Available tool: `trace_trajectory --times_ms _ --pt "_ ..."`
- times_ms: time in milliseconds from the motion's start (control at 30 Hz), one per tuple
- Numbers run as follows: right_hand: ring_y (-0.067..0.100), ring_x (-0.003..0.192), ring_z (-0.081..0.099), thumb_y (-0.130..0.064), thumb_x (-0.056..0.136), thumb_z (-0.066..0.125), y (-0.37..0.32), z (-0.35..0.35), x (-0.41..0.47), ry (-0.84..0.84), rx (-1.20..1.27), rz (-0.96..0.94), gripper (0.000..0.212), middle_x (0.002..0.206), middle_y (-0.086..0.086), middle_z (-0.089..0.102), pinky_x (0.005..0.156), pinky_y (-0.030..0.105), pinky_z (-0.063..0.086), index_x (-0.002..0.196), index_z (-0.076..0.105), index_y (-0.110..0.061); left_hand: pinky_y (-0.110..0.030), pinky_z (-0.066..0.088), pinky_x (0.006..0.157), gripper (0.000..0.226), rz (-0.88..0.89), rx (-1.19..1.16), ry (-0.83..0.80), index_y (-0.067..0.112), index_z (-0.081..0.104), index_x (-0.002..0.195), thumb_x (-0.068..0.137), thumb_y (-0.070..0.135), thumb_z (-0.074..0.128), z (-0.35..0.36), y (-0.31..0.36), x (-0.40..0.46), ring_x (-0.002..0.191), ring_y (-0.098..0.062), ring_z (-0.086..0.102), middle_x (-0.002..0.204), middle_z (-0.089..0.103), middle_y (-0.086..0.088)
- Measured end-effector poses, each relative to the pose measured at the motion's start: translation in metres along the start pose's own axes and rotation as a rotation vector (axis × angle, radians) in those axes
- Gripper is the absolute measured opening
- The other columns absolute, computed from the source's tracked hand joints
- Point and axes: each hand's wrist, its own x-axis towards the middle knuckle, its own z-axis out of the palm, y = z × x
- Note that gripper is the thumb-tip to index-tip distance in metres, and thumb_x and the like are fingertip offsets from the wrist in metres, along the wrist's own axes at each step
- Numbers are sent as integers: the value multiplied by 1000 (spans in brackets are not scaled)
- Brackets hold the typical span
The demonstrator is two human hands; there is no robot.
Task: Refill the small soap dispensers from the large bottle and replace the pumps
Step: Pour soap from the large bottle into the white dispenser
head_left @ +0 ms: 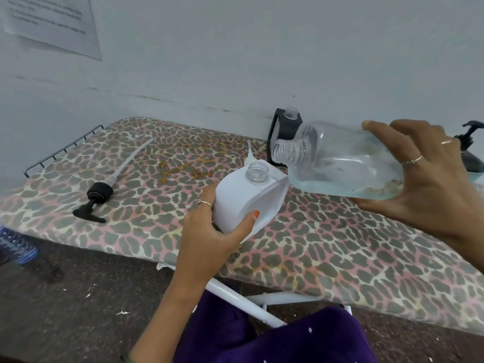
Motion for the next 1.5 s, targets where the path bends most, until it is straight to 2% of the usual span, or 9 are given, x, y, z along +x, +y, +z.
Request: trace_trajectory --times_ms 233,500,667,833,967,1267,1500 --pt "36 104 43 -57 59 82 -2 -5 3 9 -5 -19 98 118 19 46 85 57 36 139 39 -20 -20 55 71 54 13 1 5 23 55 120 73 46 71 0 1 1 95 -4 64 103 65 17" --pt "43 101 48 -40 46 92 0 -9 6 -5 -68 -48 109 117 21 47 83 58 36 139 38 -20 -19 54 72 57 16 7 4 23 55 122 73 49 69 0 0 1 97 -4 63 106 65 16" --pt "43 100 50 -41 47 91 0 -9 8 0 -79 -76 107 116 21 48 82 57 37 139 38 -20 -14 52 71 56 16 3 3 24 55 121 72 48 70 0 1 1 97 -2 63 106 64 17" --pt "44 99 50 -42 47 91 0 -8 9 -2 -88 -82 108 116 22 49 81 58 37 139 38 -20 -19 54 68 57 9 11 3 23 55 120 72 49 70 1 -1 1 93 -4 64 102 65 16" --pt "45 98 50 -40 44 92 0 -9 10 0 -100 -85 110 116 24 50 82 60 37 138 39 -19 -12 51 64 53 21 20 14 27 54 117 71 49 69 0 1 0 90 0 63 99 63 22" --pt "45 100 49 -43 49 90 2 -9 14 10 -113 -94 106 117 22 49 83 62 39 138 39 -21 -11 50 64 51 37 19 13 29 53 117 72 48 69 0 2 1 91 1 63 101 63 21" --pt "43 102 48 -46 49 90 2 -9 15 7 -122 -96 105 117 22 49 85 58 36 138 40 -21 -18 54 64 54 41 35 16 25 54 118 72 49 69 1 -2 1 91 -2 63 100 63 21"
